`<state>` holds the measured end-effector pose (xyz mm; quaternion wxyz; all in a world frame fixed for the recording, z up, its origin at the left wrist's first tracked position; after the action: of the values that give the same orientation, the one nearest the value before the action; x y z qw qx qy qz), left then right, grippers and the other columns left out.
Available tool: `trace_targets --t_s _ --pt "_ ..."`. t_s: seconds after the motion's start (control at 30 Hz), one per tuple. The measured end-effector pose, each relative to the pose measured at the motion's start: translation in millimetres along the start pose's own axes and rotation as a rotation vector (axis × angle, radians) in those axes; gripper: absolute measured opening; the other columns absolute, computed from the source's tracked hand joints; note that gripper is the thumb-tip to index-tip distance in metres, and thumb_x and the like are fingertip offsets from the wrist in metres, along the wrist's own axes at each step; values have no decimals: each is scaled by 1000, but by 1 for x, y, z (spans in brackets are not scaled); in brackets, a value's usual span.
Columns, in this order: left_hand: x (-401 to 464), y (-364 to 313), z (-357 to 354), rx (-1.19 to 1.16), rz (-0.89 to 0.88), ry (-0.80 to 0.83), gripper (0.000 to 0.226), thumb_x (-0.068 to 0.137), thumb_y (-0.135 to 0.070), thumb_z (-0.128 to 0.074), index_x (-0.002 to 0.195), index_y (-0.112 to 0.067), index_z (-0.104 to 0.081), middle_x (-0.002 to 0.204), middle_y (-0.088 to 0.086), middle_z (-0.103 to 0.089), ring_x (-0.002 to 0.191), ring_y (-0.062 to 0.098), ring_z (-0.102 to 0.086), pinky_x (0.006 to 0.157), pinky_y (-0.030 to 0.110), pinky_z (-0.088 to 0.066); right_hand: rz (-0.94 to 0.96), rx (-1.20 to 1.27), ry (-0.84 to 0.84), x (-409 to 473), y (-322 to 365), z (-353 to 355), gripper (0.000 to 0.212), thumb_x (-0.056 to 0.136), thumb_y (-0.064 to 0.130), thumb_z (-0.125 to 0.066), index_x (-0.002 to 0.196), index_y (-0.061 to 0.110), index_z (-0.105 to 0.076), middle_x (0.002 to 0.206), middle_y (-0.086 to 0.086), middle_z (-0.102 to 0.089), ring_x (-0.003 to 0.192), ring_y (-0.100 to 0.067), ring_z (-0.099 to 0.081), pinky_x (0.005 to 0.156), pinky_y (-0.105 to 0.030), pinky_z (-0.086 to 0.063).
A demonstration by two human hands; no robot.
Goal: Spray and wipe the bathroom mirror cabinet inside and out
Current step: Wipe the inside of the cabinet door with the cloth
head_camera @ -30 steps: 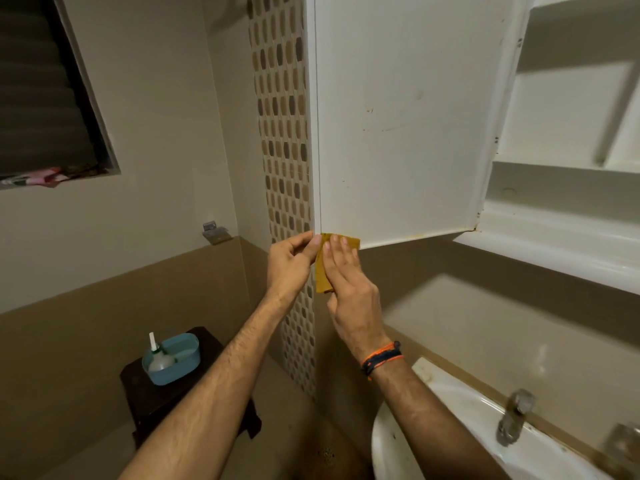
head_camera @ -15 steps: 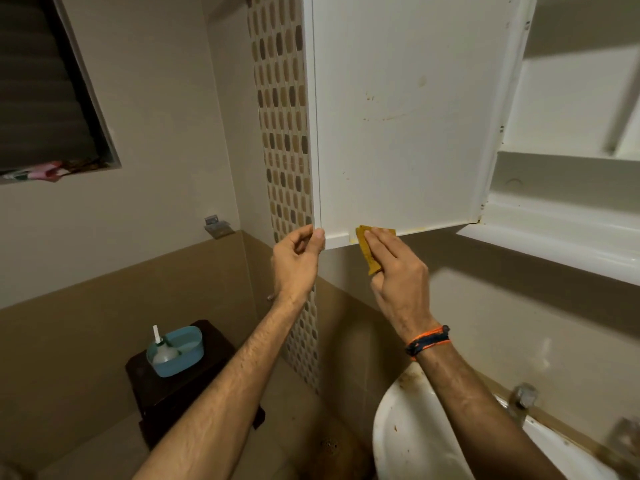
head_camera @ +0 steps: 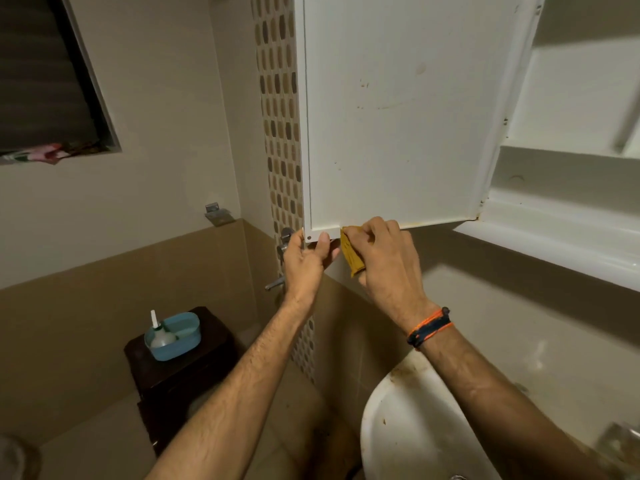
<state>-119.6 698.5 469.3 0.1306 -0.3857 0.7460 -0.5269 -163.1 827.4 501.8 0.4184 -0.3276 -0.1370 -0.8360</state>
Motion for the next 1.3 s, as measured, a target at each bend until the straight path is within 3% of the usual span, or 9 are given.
trace_targets --t_s 0.07,0.17,0.37,0.53,0.67,0.8,0.9,1.07,1.3 --pt "0 0 -2 -19 -11 -9 22 96 -9 -58 117 -7 -54 105 10 -66 101 26 -68 76 24 -59 -8 150 81 8 -8 6 45 83 25 -37 122 22 -60 105 -6 -49 94 -25 -46 71 -32 -38" --pt "0 -1 -4 -25 -7 -17 18 96 -8 -57 114 -9 -52 114 17 -63 108 34 -65 70 20 -59 -21 282 274 25 -21 12 47 85 12 -46 125 31 -60 105 -2 -43 101 -24 -45 78 -35 -45" --pt "1 1 -5 -12 -11 -40 36 97 -7 -55 130 1 -44 127 25 -56 110 34 -64 73 21 -59 -32 446 487 51 -23 28 50 80 -1 -41 109 26 -73 103 -8 -70 96 -28 -61 85 -37 -53" --pt "-3 3 -5 0 -4 -41 17 97 -11 -56 113 -7 -51 122 28 -60 104 34 -66 47 7 -45 5 487 652 59 -35 44 44 91 7 -42 105 33 -75 104 5 -73 97 -21 -60 89 -32 -49" --pt "-1 0 -7 -49 6 -42 11 97 -9 -56 106 -15 -55 124 22 -61 109 31 -65 64 15 -55 -81 581 391 37 -45 38 42 91 4 -46 99 32 -76 88 14 -67 89 -11 -57 68 -4 -36" --pt "-3 1 -7 -58 18 -34 9 97 -10 -55 102 -18 -56 125 23 -60 112 33 -64 63 15 -54 -83 503 103 25 -34 25 53 81 -10 -47 113 25 -71 102 -4 -47 97 -18 -45 79 -21 -40" --pt "-4 2 -6 -51 25 -45 4 97 -12 -57 99 -15 -54 122 25 -61 109 32 -65 64 16 -55 10 279 85 19 -17 19 51 79 -3 -51 121 23 -65 107 -5 -40 98 -21 -41 76 -34 -47" --pt "-4 0 -7 -84 -12 -26 5 97 -8 -56 98 -12 -54 106 14 -61 99 25 -67 75 22 -59 39 170 98 12 -15 19 50 74 4 -55 120 21 -64 109 -7 -42 96 -24 -41 78 -36 -46" --pt "-8 4 -10 -161 -7 -31 18 97 -10 -54 116 -11 -54 114 12 -65 104 25 -68 83 31 -59 -2 325 -183 0 -22 17 46 72 -3 -61 114 14 -69 109 -12 -53 96 -27 -49 77 -39 -45"
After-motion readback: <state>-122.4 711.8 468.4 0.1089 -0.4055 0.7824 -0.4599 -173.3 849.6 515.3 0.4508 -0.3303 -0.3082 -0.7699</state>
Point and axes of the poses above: each hand's wrist, its own x-axis towards the middle knuckle, its own z-axis out of the back of the hand, y = z × x, the point moved 1 cm from there along x, towards the middle knuckle
